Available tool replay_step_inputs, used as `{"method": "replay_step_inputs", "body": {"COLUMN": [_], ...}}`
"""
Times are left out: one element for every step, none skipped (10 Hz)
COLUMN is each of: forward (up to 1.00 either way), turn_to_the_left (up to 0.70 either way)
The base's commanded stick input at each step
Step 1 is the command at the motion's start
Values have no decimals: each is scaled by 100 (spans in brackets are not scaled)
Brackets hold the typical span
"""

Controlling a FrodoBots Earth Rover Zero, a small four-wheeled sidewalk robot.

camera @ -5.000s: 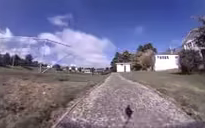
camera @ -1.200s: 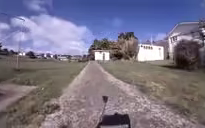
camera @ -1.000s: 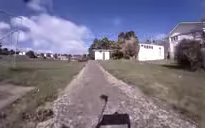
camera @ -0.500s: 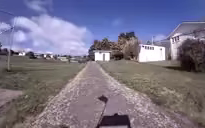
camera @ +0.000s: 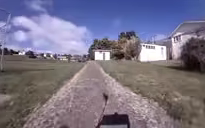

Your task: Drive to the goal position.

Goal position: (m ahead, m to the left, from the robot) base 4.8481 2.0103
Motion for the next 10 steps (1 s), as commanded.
{"method": "replay_step_inputs", "body": {"forward": [6, 6, 6, 6, 6, 6, 6, 6, 6, 6], "turn_to_the_left": [0, 0, 0, 0, 0, 0, 0, 0, 0, 0]}}
